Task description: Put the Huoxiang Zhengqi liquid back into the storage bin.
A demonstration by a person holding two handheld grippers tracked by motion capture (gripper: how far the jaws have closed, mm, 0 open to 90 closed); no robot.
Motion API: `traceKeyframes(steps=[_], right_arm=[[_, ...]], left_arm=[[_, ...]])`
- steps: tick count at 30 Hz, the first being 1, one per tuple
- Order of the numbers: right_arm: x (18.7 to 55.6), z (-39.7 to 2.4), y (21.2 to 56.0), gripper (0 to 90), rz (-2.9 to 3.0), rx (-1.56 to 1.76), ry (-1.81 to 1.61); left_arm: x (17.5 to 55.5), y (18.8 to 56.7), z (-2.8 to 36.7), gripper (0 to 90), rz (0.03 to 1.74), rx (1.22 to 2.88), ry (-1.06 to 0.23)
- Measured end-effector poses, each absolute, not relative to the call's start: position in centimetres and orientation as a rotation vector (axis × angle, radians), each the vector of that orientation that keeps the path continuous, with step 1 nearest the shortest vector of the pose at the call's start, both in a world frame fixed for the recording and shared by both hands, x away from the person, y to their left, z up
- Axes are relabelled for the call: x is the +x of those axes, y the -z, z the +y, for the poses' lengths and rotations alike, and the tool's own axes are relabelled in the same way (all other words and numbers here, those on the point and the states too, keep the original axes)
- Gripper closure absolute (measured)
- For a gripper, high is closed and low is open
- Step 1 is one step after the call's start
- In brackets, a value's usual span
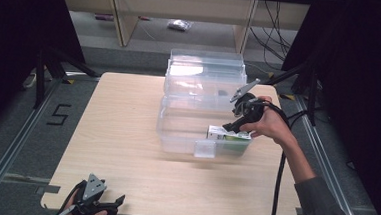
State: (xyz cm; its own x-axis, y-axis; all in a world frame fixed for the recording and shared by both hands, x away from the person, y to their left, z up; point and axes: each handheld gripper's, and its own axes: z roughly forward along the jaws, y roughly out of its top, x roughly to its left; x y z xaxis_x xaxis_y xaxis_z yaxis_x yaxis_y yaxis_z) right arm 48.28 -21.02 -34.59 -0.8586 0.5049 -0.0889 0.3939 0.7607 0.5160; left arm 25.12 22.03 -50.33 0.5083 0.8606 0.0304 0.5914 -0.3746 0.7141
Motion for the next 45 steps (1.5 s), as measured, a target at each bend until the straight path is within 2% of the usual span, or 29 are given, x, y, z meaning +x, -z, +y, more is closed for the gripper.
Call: traceKeyframes(steps=[23, 45], right_arm=[[43.3, -22.7, 36.4, 26.1, 2.585, 0.788, -0.981], [39.6, -23.0, 38.2, 23.5, 2.547, 0.804, -1.069]], left_arm=[[25.1, 50.3, 22.0, 15.4, 1.183, 2.100, -0.538], [25.1, 50.4, 22.0, 15.4, 1.183, 2.099, -0.534]])
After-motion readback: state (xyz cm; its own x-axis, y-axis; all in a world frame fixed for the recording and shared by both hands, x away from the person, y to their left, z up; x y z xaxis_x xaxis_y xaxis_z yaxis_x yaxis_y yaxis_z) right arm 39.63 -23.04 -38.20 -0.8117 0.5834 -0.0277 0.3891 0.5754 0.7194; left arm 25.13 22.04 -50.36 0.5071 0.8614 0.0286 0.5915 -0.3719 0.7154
